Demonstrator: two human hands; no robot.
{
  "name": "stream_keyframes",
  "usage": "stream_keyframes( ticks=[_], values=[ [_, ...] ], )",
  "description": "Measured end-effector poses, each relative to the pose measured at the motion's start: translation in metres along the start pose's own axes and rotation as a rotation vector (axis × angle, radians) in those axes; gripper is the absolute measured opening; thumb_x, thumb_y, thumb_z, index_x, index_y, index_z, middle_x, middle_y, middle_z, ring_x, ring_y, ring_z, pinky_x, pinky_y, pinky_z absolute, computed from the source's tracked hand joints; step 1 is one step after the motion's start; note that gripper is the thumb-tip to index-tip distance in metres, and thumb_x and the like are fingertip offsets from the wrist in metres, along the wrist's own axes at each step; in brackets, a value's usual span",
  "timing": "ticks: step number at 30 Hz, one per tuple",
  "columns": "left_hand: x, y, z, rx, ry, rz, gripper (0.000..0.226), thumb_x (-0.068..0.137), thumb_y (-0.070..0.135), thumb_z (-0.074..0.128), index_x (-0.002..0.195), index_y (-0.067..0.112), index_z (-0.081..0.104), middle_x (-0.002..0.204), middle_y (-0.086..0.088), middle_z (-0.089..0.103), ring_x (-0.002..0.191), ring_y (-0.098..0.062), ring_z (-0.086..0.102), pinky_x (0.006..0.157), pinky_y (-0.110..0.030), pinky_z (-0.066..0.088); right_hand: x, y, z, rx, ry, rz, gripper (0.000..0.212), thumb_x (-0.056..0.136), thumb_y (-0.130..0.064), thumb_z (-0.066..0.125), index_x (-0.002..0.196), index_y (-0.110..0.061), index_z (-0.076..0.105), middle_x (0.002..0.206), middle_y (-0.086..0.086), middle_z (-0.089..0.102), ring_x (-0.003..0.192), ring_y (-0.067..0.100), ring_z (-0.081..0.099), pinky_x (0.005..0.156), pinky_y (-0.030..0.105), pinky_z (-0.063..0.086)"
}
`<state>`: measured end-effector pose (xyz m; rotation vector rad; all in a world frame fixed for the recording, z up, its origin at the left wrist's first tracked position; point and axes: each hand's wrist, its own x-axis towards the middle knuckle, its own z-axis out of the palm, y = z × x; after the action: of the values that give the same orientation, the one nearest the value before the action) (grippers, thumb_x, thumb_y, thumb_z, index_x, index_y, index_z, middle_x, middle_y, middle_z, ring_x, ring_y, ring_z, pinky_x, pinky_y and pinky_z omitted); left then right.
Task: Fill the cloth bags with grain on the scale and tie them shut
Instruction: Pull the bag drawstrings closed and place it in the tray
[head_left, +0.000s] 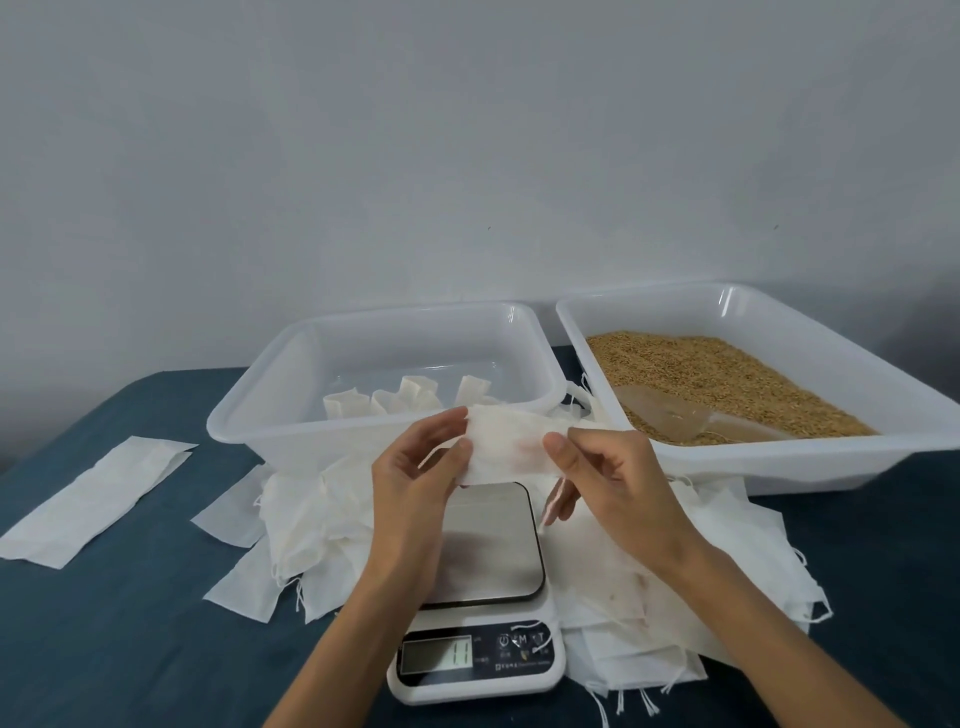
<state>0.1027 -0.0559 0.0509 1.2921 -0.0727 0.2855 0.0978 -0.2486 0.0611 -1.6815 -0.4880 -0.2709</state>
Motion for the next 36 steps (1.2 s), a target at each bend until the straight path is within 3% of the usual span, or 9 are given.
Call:
stream_keyframes(
  ticks=[5, 11, 15, 17, 20, 25, 29, 32, 36],
  values=[
    [0.001, 0.008, -0.003, 0.051, 0.080, 0.059, 0.024, 0.095, 0.001, 0.069, 0.108, 0.019, 0.078, 0.110, -0.002, 0.077, 0.073, -0.012, 0.064, 0.072, -0.022, 0.055, 0.003, -0.005, -0.012, -0.011, -0.020, 0.024, 0.056, 0.098, -0.042, 0.059, 0.072, 0.007, 0.052, 0.055, 0.023, 0.051, 0.056, 0.030, 0.073, 0.048, 0.041, 0.052],
    [-0.020, 0.012, 0.008, 0.596, -0.366, 0.290, 0.072, 0.076, 0.048, 0.083, 0.141, 0.045, 0.052, 0.145, 0.025, 0.055, 0.138, 0.001, 0.047, 0.108, -0.009, 0.034, 0.011, -0.029, -0.027, -0.217, -0.257, 0.045, 0.070, 0.093, -0.064, 0.053, 0.085, 0.005, 0.063, 0.057, 0.022, 0.060, 0.053, 0.022, 0.071, 0.049, 0.039, 0.056],
    [-0.027, 0.000, 0.017, 0.766, -0.469, 0.249, 0.072, 0.080, 0.036, 0.087, 0.136, 0.052, 0.046, 0.132, 0.026, 0.058, 0.125, 0.002, 0.050, 0.105, -0.015, 0.038, 0.021, -0.053, -0.033, -0.335, -0.429, 0.197, 0.087, 0.076, -0.087, 0.044, 0.072, 0.000, 0.048, 0.059, 0.008, 0.052, 0.060, 0.023, 0.074, 0.050, 0.034, 0.057],
    [-0.025, 0.000, 0.015, 0.728, -0.451, 0.258, 0.059, 0.084, 0.023, 0.083, 0.133, 0.039, 0.054, 0.121, 0.022, 0.065, 0.116, -0.002, 0.058, 0.096, -0.017, 0.043, 0.027, -0.066, -0.039, -0.397, -0.517, 0.302, 0.090, 0.070, -0.095, 0.036, 0.084, -0.011, 0.065, 0.075, -0.013, 0.069, 0.067, 0.026, 0.076, 0.060, 0.041, 0.059],
    [-0.027, 0.005, 0.015, 0.656, -0.420, 0.262, 0.051, 0.084, 0.013, 0.077, 0.125, 0.036, 0.057, 0.113, 0.023, 0.066, 0.108, -0.002, 0.061, 0.085, -0.009, 0.042, 0.037, -0.085, -0.044, -0.403, -0.606, 0.405, 0.102, 0.062, -0.102, 0.031, 0.113, -0.023, 0.073, 0.104, -0.003, 0.077, 0.070, 0.032, 0.076, 0.061, 0.038, 0.058],
    [-0.032, 0.004, 0.021, 0.508, -0.394, 0.173, 0.030, 0.083, 0.024, 0.076, 0.108, 0.031, 0.061, 0.098, 0.011, 0.070, 0.091, -0.010, 0.064, 0.075, -0.019, 0.049, 0.045, -0.096, -0.033, -0.382, -0.742, 0.334, 0.090, 0.075, -0.094, 0.029, 0.110, -0.026, 0.076, 0.106, -0.002, 0.077, 0.072, 0.031, 0.076, 0.058, 0.029, 0.057],
    [-0.027, 0.004, 0.019, 0.361, -0.313, 0.074, 0.024, 0.081, 0.017, 0.078, 0.100, 0.027, 0.066, 0.096, 0.006, 0.072, 0.089, -0.013, 0.068, 0.072, -0.018, 0.053, 0.060, -0.085, -0.076, -0.425, -0.334, 0.268, 0.063, 0.085, -0.080, 0.046, 0.096, -0.026, 0.078, 0.093, 0.001, 0.078, 0.067, 0.027, 0.075, 0.059, 0.028, 0.057],
    [-0.023, 0.002, 0.015, 0.336, -0.313, 0.032, 0.026, 0.085, 0.009, 0.080, 0.101, 0.025, 0.067, 0.099, 0.008, 0.074, 0.092, -0.012, 0.069, 0.076, -0.024, 0.056, 0.067, -0.049, -0.135, -0.841, -0.132, 0.335, 0.039, 0.083, -0.055, 0.069, 0.107, -0.025, 0.074, 0.104, -0.002, 0.076, 0.084, 0.014, 0.073, 0.079, 0.032, 0.059],
    [-0.020, 0.000, 0.016, 0.313, -0.279, 0.001, 0.025, 0.086, 0.007, 0.082, 0.102, 0.023, 0.070, 0.097, 0.005, 0.076, 0.091, -0.010, 0.072, 0.075, -0.016, 0.054, 0.060, -0.003, -0.179, -1.315, -0.345, 0.678, 0.036, 0.092, -0.033, 0.072, 0.124, -0.019, 0.064, 0.123, 0.000, 0.067, 0.104, 0.015, 0.061, 0.094, 0.032, 0.049]
  ],
)
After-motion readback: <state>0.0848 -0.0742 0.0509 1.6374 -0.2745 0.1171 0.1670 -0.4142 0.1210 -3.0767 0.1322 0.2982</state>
